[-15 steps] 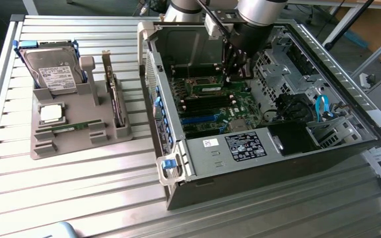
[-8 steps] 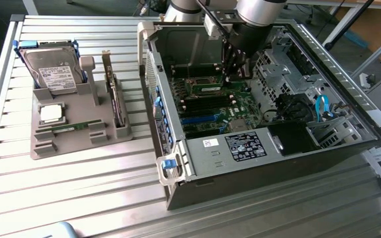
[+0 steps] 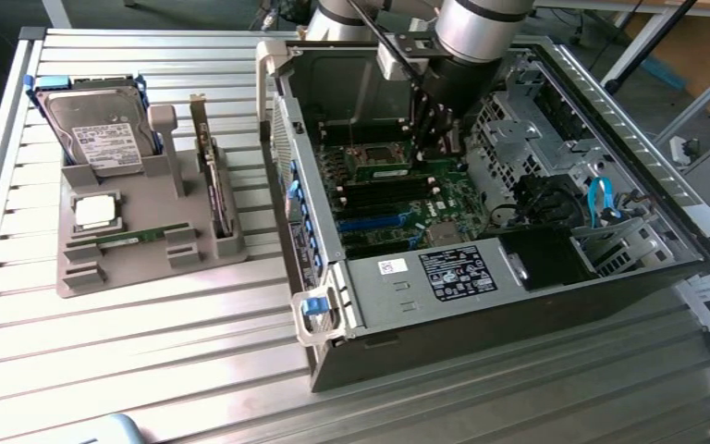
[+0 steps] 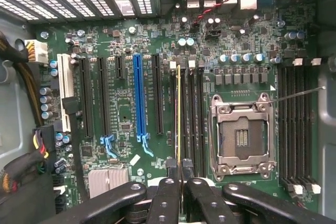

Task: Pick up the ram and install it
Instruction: 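Insert the ram into the slot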

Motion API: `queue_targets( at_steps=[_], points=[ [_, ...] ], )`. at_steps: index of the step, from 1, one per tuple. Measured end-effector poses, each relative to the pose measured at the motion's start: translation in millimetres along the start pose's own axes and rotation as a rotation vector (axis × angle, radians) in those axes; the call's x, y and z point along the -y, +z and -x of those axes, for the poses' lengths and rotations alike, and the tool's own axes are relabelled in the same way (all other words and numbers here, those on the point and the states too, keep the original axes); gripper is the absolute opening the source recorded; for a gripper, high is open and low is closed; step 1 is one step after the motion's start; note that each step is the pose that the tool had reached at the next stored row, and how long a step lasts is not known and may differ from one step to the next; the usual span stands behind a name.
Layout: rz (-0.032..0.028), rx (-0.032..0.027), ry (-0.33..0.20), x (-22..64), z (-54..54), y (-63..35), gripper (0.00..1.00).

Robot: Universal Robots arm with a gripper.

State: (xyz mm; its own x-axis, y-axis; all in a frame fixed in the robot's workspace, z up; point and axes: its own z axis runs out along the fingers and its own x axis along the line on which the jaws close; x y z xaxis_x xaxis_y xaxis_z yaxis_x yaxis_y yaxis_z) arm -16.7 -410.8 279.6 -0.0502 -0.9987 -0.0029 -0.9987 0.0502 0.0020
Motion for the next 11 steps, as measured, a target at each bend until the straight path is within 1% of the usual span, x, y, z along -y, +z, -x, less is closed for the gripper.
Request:
queue_targets(
  at_steps=[11],
  points=[
    [0.0,0.0001,0.0,0.1,0.0,17.4,0.12]
  ],
)
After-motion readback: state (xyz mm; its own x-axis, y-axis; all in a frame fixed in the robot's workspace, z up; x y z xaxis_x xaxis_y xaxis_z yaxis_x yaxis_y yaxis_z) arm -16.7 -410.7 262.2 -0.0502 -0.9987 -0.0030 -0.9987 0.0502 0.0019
